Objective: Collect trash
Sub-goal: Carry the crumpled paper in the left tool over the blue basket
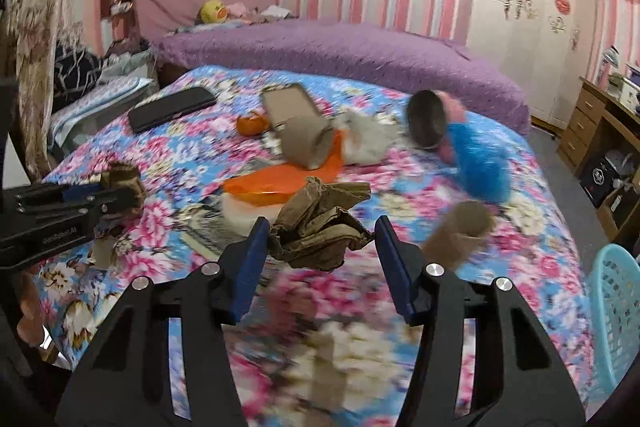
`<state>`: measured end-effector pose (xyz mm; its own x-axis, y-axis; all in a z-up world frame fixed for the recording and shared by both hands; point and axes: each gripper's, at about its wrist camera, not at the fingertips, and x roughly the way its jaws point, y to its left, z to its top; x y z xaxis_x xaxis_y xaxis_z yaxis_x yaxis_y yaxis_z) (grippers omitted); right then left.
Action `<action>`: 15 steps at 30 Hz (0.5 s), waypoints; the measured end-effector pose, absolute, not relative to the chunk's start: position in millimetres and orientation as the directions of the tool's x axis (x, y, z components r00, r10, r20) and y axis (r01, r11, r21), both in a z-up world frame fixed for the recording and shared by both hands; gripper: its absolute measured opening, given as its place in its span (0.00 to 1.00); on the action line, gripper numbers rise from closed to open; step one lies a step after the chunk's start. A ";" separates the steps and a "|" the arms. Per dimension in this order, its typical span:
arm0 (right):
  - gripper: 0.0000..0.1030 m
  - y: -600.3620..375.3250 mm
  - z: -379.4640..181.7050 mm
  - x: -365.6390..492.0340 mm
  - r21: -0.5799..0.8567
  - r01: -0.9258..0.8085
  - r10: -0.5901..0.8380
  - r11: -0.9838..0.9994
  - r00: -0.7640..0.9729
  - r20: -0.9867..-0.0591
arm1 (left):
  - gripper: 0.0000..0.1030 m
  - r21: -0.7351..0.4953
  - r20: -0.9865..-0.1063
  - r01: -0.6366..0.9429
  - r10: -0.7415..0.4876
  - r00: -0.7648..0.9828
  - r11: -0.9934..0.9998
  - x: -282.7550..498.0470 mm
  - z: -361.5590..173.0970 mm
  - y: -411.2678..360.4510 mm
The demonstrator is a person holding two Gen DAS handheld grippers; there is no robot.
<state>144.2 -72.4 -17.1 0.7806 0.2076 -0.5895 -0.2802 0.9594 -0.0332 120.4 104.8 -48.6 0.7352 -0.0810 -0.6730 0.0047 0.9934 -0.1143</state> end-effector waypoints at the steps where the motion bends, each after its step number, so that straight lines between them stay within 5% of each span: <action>1: 0.53 -80.0 -15.6 142.3 -0.029 -0.270 0.203 0.962 0.786 -0.584 | 0.33 -0.101 -0.674 0.007 -0.074 0.735 0.995 120.2 -48.5 100.7; 15: 0.53 -198.9 23.8 119.9 -0.006 -0.145 0.120 0.989 0.841 -0.527 | 0.33 -0.066 -0.625 0.036 -0.069 0.778 0.997 109.5 -14.4 28.5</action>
